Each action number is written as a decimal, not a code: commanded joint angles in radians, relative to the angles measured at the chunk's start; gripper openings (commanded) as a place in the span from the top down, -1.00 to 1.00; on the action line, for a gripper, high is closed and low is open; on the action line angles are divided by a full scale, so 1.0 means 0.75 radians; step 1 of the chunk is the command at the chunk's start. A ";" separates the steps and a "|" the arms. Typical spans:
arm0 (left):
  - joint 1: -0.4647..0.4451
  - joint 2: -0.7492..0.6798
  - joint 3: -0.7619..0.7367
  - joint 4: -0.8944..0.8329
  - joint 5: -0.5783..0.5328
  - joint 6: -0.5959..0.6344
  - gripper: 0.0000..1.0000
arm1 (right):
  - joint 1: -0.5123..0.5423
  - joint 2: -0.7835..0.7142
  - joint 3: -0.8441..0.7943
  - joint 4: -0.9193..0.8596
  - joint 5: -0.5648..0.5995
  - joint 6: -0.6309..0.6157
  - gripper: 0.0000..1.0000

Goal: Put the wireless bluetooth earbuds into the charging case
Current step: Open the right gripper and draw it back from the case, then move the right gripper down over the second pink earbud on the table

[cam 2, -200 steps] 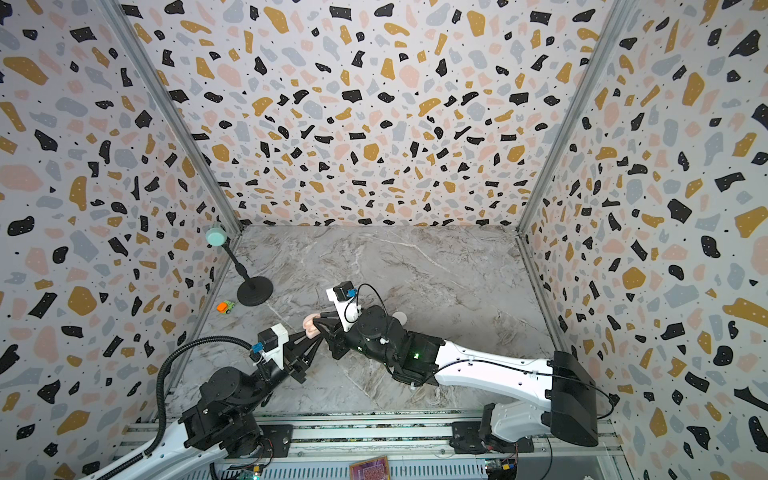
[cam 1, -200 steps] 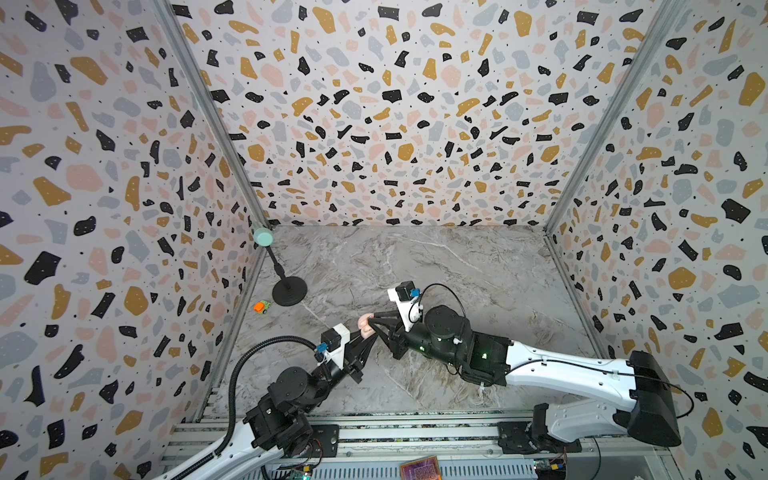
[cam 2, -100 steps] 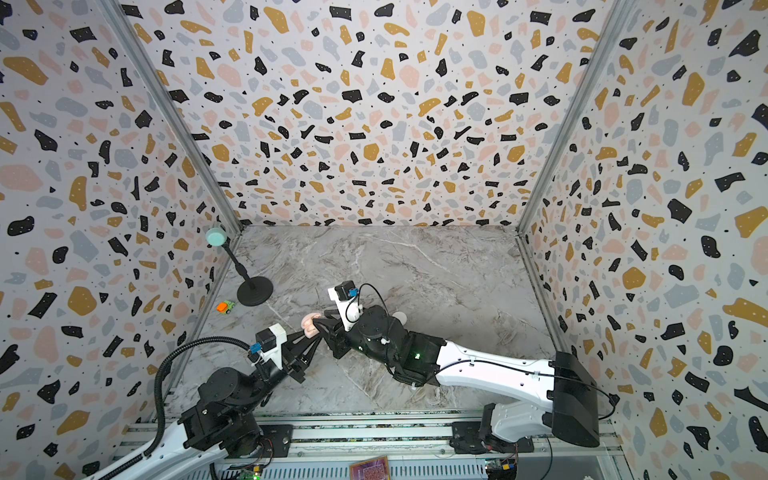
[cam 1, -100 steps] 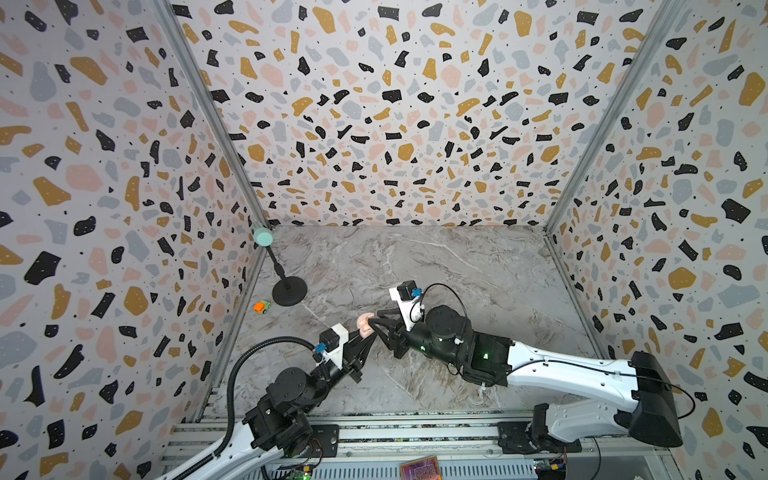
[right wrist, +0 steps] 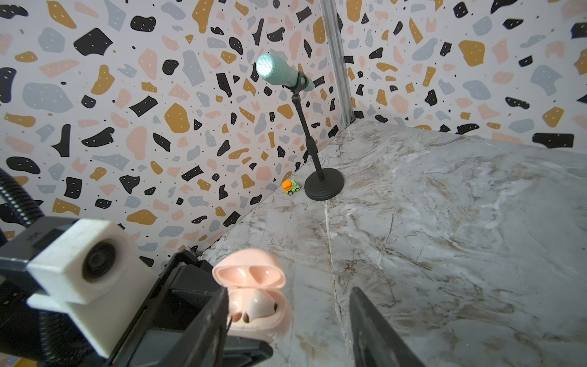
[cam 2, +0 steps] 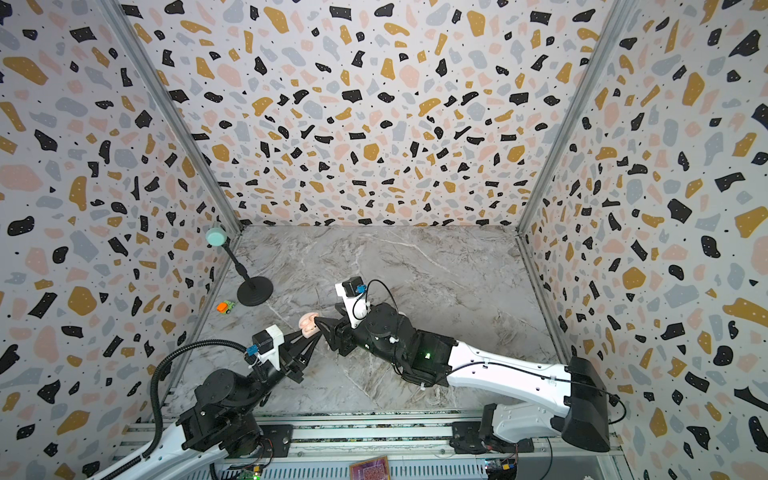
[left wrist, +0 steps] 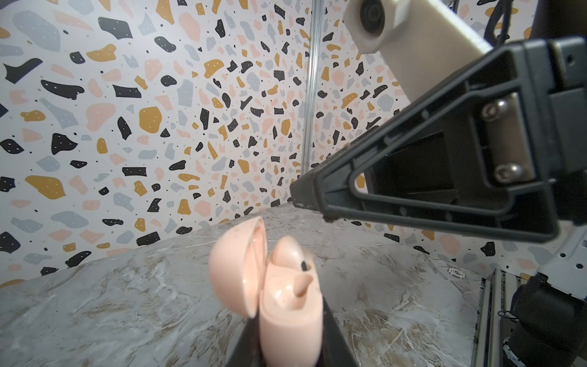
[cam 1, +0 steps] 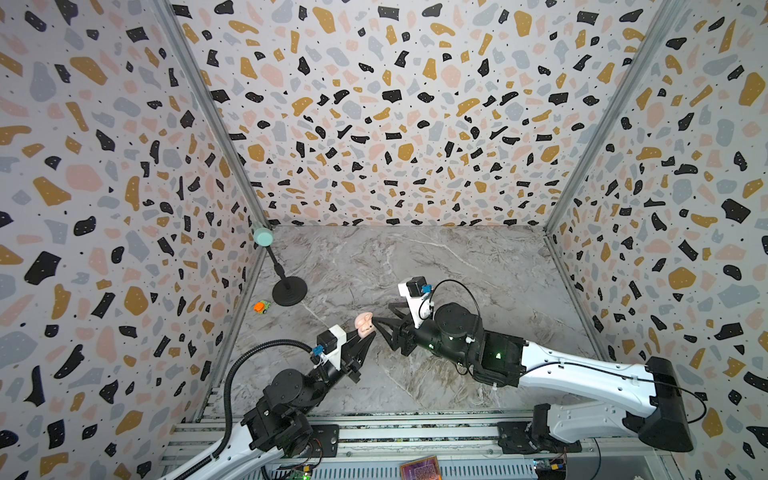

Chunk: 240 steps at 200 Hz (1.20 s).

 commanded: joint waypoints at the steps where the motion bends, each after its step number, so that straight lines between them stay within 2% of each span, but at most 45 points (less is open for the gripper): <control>1: 0.008 -0.024 -0.022 0.096 -0.045 0.048 1.00 | -0.005 -0.054 0.058 -0.061 0.032 0.015 -0.35; 31: 0.011 -0.033 -0.018 0.092 -0.184 0.066 1.00 | -0.051 -0.089 0.043 -0.125 0.040 0.104 -0.36; 73: 0.021 -0.078 -0.025 0.098 -0.409 0.086 1.00 | -0.187 -0.095 -0.022 -0.254 -0.015 0.304 -0.33; 107: 0.037 -0.110 -0.030 0.110 -0.498 0.095 1.00 | -0.238 -0.019 -0.057 -0.284 -0.097 0.400 -0.33; 144: 0.046 -0.143 -0.032 0.113 -0.565 0.107 1.00 | -0.237 0.133 -0.059 -0.260 -0.189 0.454 -0.31; 193: 0.051 -0.155 -0.032 0.113 -0.582 0.112 1.00 | -0.230 0.381 -0.006 -0.235 -0.300 0.541 -0.20; 219: 0.053 -0.155 -0.032 0.113 -0.580 0.113 1.00 | -0.198 0.532 0.094 -0.271 -0.299 0.569 -0.15; 240: 0.054 -0.154 -0.032 0.111 -0.578 0.111 1.00 | -0.173 0.670 0.229 -0.386 -0.255 0.584 -0.08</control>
